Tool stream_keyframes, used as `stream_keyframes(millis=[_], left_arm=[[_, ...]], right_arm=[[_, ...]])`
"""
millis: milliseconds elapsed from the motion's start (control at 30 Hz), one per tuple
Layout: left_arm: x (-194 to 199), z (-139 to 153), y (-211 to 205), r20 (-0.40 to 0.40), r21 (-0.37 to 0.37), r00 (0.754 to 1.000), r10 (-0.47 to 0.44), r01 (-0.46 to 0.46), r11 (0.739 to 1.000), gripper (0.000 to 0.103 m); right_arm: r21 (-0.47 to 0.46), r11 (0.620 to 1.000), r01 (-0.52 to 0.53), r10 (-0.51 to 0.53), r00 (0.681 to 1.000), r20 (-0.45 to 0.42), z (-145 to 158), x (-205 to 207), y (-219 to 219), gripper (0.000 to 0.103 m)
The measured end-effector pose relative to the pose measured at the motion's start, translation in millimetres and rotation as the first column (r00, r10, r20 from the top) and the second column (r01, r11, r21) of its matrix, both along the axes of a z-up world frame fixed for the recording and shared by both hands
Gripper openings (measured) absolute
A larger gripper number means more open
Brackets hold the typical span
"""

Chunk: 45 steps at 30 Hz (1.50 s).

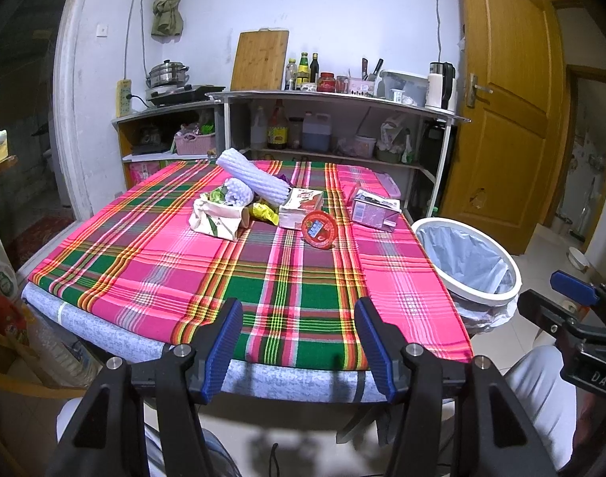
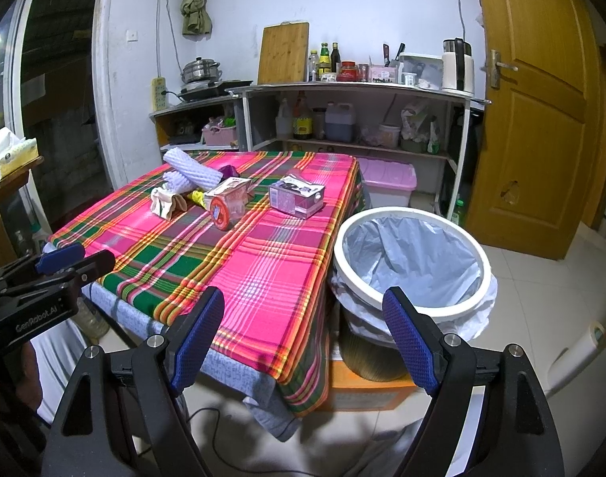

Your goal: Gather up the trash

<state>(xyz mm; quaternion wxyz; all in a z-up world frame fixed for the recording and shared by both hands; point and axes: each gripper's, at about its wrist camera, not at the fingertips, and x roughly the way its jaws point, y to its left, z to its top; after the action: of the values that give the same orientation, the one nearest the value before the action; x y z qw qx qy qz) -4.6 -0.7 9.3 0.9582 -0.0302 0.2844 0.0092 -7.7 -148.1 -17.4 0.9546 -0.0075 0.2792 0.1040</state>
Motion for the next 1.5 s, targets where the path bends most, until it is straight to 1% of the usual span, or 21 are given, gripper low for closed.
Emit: stream_keyframes(millis=[100,267,467,567,733,867,933,1033,1133,1300,1500], left_arm=[[5.7,-2.6,2.3,-0.005,-0.001,1.0,0.001,-0.001,1.0,0.058],[19.5,-8.2,11.0,-0.029,-0.021,1.0,-0.005,0.004,1.0,0.058],[40.7,-14.6,19.5,-0.046,-0.015,0.999,-0.022,0.022,1.0,0.058],[56.0,-15.8,22.6,-0.058,-0.03,0.997,-0.051,0.049,0.998,0.058],[85.3,-15.9,23.4,-0.061,-0.046,0.993,-0.105,0.102,0.994,0.058],[112.0,-15.1,21.8,-0.074,-0.072,0.987,-0.144,0.138,0.988,0.058],[124.3,-15.2,18.8,-0.077,-0.059,0.986,-0.147,0.143,0.988,0.059],[141.6,-17.1,15.7,-0.085,-0.064,0.984,-0.159,0.154,0.986,0.063],[158.3,-19.4,13.6,-0.098,-0.086,0.98,-0.175,0.167,0.982,0.063],[184.8,-31.3,9.7,-0.142,-0.113,0.973,-0.182,0.166,0.98,0.064],[203.4,-43.0,8.4,-0.177,-0.128,0.968,-0.178,0.157,0.979,0.064]], right_arm=[[0.0,1.0,-0.013,0.013,1.0,-0.01,-5.0,9.6,2.3,0.082],[0.033,0.998,-0.051,0.052,0.998,-0.046,-10.7,28.6,5.3,0.082],[0.033,0.994,-0.1,0.101,0.993,-0.052,-14.2,57.2,16.0,0.082],[0.016,0.993,-0.114,0.115,0.992,-0.05,-14.9,73.2,21.0,0.082],[-0.019,0.991,-0.129,0.128,0.99,-0.062,-18.8,112.0,23.5,0.082],[-0.026,0.99,-0.142,0.14,0.987,-0.075,-20.5,144.9,21.0,0.082],[-0.027,0.988,-0.153,0.15,0.985,-0.085,-20.4,159.1,19.4,0.082],[-0.027,0.985,-0.169,0.166,0.982,-0.091,-20.9,179.3,18.6,0.082],[-0.026,0.982,-0.189,0.186,0.977,-0.104,-21.8,199.7,19.4,0.082],[-0.022,0.973,-0.228,0.224,0.966,-0.128,-25.5,231.1,19.7,0.082],[-0.034,0.962,-0.271,0.262,0.952,-0.16,-31.8,261.8,20.1,0.082]])
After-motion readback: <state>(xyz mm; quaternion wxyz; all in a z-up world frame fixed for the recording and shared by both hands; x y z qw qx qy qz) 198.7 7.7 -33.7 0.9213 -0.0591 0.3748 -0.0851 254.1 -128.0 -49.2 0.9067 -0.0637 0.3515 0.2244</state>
